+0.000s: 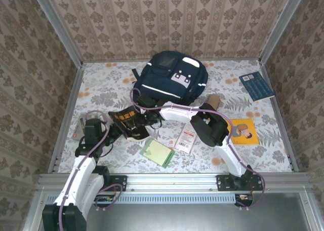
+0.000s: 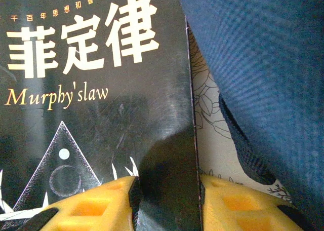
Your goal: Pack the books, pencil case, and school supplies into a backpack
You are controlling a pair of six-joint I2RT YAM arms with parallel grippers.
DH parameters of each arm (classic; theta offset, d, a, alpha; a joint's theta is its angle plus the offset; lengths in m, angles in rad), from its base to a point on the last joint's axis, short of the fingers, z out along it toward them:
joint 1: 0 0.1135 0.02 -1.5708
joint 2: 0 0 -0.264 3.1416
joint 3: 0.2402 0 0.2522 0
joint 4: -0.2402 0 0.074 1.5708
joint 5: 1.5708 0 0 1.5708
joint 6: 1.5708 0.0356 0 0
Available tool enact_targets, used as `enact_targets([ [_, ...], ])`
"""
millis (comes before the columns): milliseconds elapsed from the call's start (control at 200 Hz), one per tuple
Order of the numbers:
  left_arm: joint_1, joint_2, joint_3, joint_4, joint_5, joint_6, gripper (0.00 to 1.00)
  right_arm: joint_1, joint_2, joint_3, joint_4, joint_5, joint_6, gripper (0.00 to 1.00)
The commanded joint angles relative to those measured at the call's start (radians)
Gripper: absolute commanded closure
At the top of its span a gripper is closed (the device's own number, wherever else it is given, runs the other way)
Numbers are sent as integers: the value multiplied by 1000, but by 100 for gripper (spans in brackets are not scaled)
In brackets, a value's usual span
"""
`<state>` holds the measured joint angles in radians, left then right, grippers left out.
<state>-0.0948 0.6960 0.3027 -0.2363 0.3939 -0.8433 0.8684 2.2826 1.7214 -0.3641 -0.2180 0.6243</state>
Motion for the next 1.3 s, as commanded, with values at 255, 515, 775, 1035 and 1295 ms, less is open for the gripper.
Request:
enact_targets([
  [255,-16,222,93,-66,69,60,74,28,-48,-24,20,-86,8,62],
  [515,-10,151,126,-127,2,69,100,7,-130,3,-54,-19,-59,55],
  [775,-9,140,162,-141,5,71,100,-62,-239,7,-137,164,-349,43],
  [1035,-6,138,172,-101,27,54,100,-181,-223,23,-210,220,-626,38],
  [1295,-7,145,187,-102,38,49,100,-211,-103,108,-234,388,-802,35],
])
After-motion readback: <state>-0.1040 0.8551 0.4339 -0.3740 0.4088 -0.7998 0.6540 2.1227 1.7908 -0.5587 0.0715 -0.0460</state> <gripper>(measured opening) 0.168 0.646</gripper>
